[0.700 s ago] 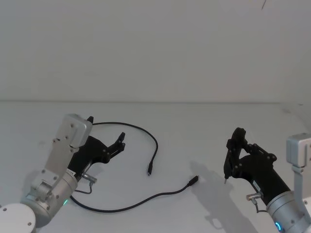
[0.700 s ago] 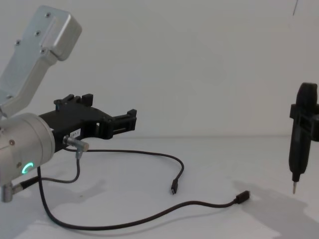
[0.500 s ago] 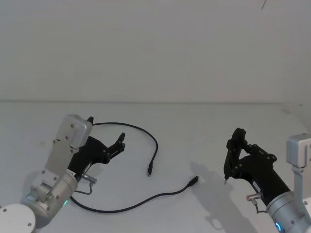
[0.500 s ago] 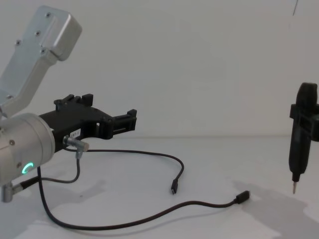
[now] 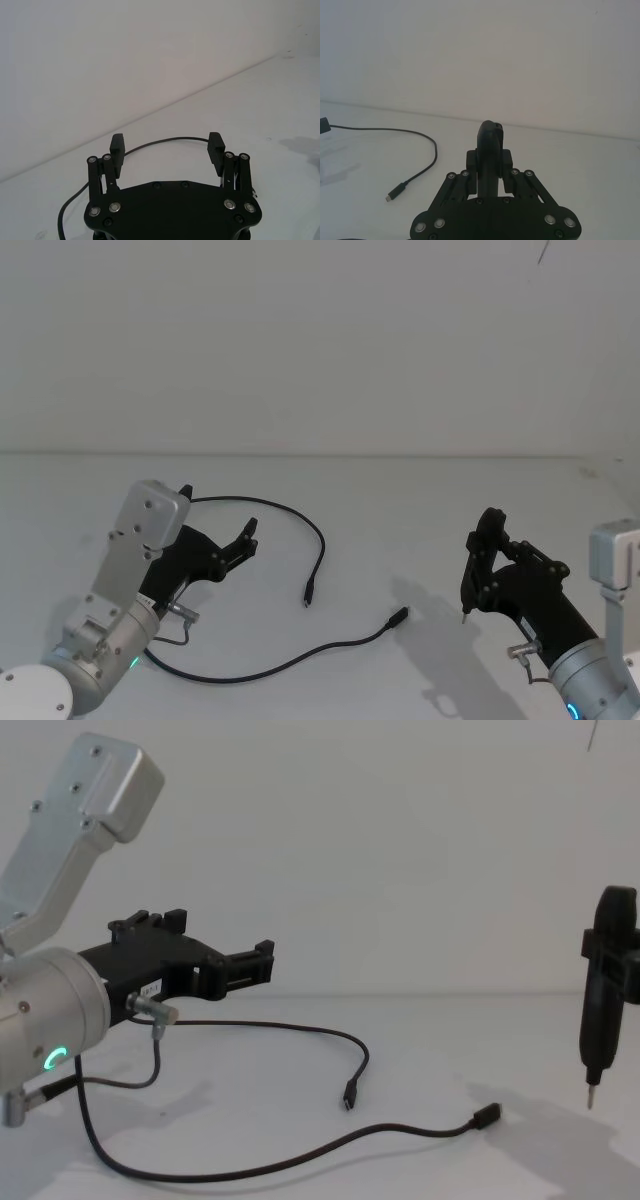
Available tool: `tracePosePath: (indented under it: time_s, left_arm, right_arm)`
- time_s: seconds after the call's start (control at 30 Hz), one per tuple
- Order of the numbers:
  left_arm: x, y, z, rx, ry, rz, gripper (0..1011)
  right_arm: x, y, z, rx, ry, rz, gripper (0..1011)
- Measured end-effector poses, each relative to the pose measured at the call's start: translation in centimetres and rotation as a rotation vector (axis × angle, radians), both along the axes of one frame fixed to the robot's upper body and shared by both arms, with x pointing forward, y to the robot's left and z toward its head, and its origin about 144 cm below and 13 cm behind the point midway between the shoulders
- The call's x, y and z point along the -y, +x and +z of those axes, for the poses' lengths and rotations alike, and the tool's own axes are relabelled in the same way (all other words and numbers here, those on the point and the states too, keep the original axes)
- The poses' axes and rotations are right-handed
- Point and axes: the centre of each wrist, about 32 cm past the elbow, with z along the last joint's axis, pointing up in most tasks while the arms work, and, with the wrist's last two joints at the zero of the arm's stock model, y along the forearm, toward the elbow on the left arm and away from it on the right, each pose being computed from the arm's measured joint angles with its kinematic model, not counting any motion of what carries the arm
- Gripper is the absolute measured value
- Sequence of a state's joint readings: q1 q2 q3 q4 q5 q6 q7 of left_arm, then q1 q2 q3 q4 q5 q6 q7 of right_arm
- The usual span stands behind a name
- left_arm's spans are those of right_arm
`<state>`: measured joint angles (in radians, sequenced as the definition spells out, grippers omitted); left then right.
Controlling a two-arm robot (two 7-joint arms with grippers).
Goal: Pick up the data cable with the one hand.
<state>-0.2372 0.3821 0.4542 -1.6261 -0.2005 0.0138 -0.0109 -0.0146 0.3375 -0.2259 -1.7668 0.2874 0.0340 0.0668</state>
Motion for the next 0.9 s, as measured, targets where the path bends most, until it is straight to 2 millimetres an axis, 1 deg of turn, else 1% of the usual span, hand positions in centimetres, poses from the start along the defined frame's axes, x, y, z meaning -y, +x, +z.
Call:
tracePosePath:
  time_s: [0.9]
  left_arm:
    - [-0.13, -0.01, 0.15, -0.003, 0.007, -0.014, 1001]
  right_arm:
    - [0.00, 0.00, 0.00, 0.000, 0.000, 0.000, 279]
